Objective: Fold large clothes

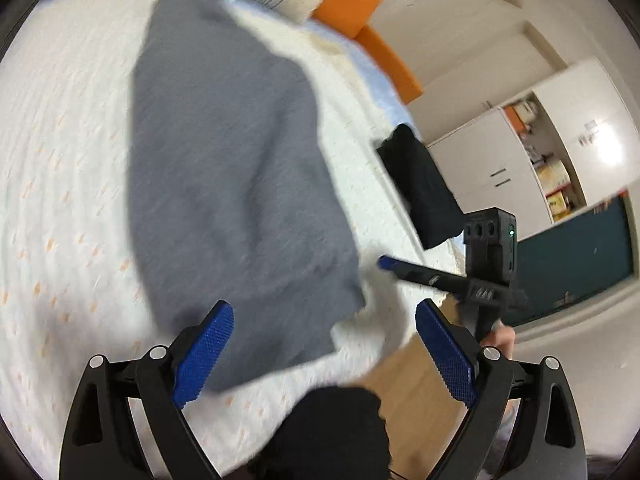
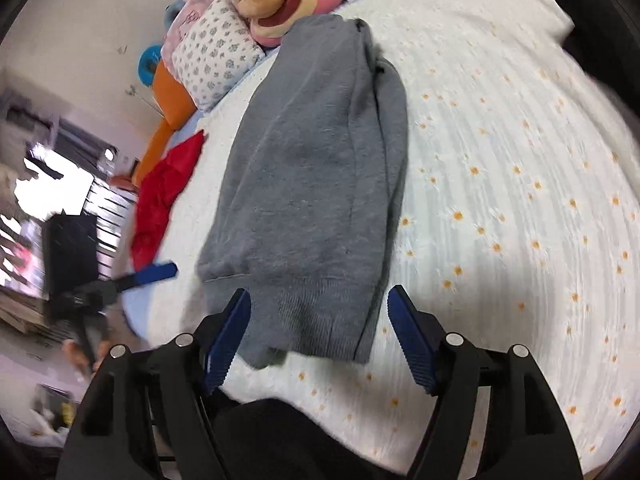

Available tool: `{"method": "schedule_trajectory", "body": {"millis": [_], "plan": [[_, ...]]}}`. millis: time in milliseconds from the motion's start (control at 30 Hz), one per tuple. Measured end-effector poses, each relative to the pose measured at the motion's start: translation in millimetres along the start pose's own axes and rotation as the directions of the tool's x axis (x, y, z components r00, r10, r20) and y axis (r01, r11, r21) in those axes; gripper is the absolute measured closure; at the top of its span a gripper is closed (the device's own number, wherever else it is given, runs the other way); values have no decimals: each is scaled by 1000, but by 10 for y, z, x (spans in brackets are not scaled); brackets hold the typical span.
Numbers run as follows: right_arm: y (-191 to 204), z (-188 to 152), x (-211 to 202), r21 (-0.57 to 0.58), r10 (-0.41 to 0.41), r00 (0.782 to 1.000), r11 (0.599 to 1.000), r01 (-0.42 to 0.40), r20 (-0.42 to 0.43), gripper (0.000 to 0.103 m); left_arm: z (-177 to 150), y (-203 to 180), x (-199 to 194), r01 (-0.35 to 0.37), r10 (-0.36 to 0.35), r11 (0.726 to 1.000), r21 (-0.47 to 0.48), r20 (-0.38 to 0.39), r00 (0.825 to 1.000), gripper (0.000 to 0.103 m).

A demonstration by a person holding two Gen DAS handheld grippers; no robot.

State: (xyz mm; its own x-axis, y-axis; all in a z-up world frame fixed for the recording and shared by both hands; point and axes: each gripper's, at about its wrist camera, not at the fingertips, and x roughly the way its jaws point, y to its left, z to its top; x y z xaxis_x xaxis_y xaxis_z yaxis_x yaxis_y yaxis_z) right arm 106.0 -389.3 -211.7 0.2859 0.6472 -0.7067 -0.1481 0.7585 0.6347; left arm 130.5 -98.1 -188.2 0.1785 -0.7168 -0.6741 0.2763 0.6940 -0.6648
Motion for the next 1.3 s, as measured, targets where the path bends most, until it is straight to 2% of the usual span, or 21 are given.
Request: {"method": "schedule_trajectory", "body": {"millis": [133, 267, 400, 600, 867, 1000, 1067, 1167, 1267, 1300], "plan": [[-193, -24, 48, 78, 40, 997, 996, -34, -71, 32, -82, 348, 40, -33, 26, 993, -110, -68, 997, 9], [-300, -61, 209, 128, 68, 990, 990, -52, -125, 32, -194, 560, 221, 0, -23, 978, -207, -108, 994, 9], [-333, -76, 301, 155, 94, 984, 985, -70, -150, 28, -220, 601, 445, 2, -32, 970, -243, -117, 993, 9], [-216, -4, 336, 146, 114, 980, 985, -91, -161, 28, -180, 648, 610, -3, -27, 966, -260, -110, 994, 9], [-96, -12, 505, 120, 66, 969, 992, -38, -239, 28, -195, 731, 560, 44, -70, 964, -264, -88, 994, 8], [-75, -54, 509, 115, 57, 963, 993, -27, -264, 30, -221, 648, 526, 29, -52, 977, -213, -100, 994, 22], [-136, -49, 480, 132, 38, 963, 991, -3, -266, 31, -211, 673, 518, 43, -67, 974, -221, -100, 993, 23], [-212, -43, 516, 174, 77, 960, 984, -31, -268, 30, -210, 790, 537, 52, -81, 966, -251, -105, 991, 29], [-203, -18, 550, 182, 88, 958, 983, -39, -272, 30, -208, 764, 559, 40, -67, 971, -235, -111, 992, 31], [-195, -2, 556, 197, 115, 956, 978, -62, -271, 30, -204, 732, 572, 27, -54, 975, -219, -117, 992, 31]]}}
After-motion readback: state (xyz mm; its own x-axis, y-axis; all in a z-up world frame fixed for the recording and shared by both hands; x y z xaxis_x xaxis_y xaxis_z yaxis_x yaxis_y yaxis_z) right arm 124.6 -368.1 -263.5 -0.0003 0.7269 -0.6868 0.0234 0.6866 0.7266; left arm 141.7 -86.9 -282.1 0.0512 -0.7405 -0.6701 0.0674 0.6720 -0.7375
